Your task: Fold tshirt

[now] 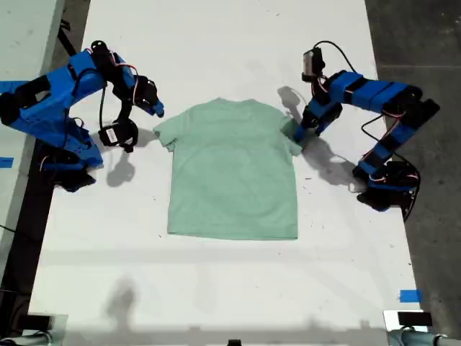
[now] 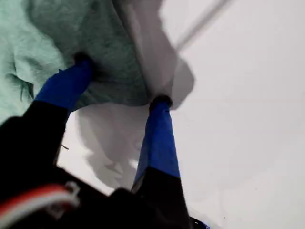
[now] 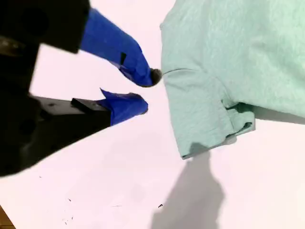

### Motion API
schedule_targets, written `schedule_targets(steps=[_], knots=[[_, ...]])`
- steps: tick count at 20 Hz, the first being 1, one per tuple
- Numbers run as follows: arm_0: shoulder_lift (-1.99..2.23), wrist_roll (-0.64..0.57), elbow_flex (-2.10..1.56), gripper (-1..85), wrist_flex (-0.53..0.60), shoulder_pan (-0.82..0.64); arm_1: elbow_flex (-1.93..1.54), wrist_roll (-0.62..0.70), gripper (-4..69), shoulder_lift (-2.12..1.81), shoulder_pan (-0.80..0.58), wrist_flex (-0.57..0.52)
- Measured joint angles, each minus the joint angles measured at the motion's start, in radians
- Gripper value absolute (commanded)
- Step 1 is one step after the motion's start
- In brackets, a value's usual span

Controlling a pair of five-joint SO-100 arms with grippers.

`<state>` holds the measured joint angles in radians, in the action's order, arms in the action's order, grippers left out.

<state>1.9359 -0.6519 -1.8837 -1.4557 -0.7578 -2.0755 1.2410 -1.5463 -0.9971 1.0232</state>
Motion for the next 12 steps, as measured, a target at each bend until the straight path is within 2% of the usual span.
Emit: schedule_targets(steps=[1,7,12], knots=[[-0.005,0.0,0.0,6.1,0.003,0.0,0.026,0.003,0.2,0.021,-0.002,0.008],[-0.014,0.0,0.0,6.1,0.006,0.002,0.127,0.002,0.3,0.057,-0.034,0.101],[-0.014,0.0,0.0,6.3,0.006,0.008,0.298,0.003,0.3,-0.1,-0.034,0.354]])
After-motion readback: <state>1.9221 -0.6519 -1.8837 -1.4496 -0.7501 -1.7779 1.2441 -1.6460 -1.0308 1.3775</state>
